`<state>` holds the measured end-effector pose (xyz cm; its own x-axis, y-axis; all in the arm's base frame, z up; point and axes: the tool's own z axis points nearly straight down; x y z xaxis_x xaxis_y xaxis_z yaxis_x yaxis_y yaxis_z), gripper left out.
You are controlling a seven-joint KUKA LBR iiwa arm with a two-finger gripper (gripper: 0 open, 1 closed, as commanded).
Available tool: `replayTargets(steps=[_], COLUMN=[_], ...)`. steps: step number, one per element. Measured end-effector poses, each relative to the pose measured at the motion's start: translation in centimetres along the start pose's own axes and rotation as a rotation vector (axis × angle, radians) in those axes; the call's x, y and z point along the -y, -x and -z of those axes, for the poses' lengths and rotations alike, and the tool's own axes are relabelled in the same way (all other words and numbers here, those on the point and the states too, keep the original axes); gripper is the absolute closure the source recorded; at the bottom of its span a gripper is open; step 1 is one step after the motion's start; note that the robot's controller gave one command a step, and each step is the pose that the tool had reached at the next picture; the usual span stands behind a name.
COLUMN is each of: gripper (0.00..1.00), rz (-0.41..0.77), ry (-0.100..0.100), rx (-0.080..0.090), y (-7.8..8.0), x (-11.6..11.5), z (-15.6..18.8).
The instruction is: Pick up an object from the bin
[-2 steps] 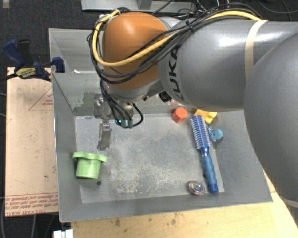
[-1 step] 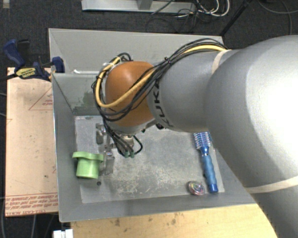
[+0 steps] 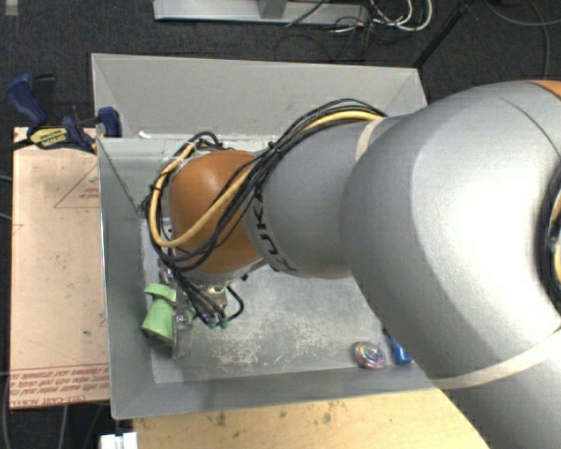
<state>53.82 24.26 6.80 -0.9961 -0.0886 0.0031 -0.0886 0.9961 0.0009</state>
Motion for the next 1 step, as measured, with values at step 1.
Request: replayTargets(steps=[1], gripper=[1.00], rz=[-0.010], ry=[-0.007], rx=[0.007], y=[0.48], x=[0.73], z=[0.41])
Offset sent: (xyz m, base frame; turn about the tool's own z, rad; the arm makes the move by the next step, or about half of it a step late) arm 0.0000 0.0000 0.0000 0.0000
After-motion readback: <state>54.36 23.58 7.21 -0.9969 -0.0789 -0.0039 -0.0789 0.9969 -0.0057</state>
